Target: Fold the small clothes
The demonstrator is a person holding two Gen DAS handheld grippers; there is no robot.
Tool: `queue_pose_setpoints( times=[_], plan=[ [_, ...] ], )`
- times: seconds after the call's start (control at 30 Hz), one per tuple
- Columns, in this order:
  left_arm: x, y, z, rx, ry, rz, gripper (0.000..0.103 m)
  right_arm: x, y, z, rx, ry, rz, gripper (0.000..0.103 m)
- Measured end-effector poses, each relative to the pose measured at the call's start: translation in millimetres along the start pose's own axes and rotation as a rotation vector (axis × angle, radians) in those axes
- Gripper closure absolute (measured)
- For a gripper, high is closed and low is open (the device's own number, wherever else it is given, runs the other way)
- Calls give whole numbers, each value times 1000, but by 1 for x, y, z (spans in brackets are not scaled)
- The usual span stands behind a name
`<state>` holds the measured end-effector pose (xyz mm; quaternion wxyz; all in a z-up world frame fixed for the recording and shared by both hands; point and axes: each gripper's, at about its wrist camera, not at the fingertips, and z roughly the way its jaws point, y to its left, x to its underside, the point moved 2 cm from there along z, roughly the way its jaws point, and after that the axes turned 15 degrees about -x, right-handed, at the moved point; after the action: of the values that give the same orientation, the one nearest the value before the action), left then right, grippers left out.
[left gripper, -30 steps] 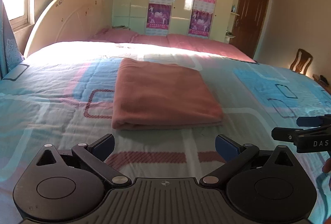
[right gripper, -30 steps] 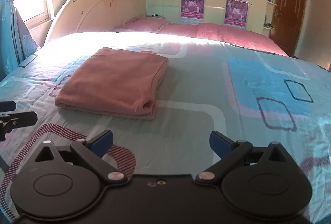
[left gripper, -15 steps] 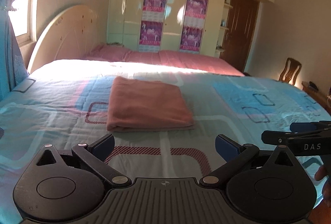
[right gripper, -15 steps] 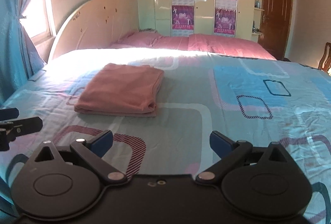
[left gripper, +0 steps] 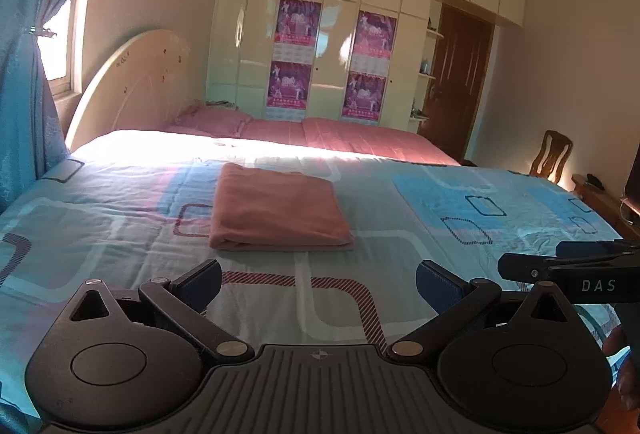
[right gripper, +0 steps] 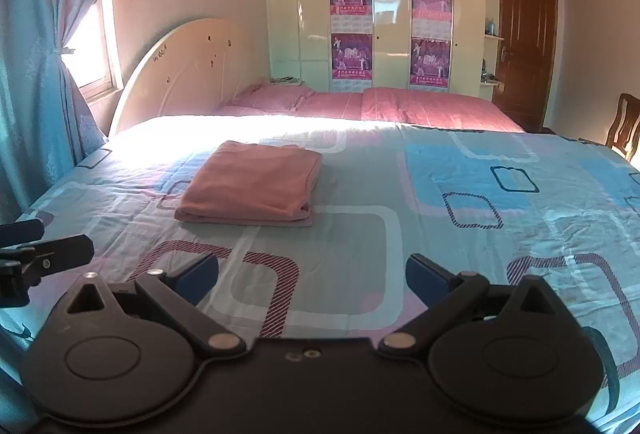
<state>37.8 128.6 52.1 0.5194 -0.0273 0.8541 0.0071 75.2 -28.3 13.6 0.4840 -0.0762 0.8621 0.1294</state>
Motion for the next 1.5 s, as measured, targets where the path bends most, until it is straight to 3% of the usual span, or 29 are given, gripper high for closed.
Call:
queue_pose_setpoints(
  times=[0.27, 1.5],
  plan=[
    [1, 7, -16, -7, -15, 0, 1, 3, 6, -10, 3, -17, -2, 3],
    [-5, 4, -18, -11, -21, 12, 1, 0, 7, -14, -1, -13, -5, 3]
  ],
)
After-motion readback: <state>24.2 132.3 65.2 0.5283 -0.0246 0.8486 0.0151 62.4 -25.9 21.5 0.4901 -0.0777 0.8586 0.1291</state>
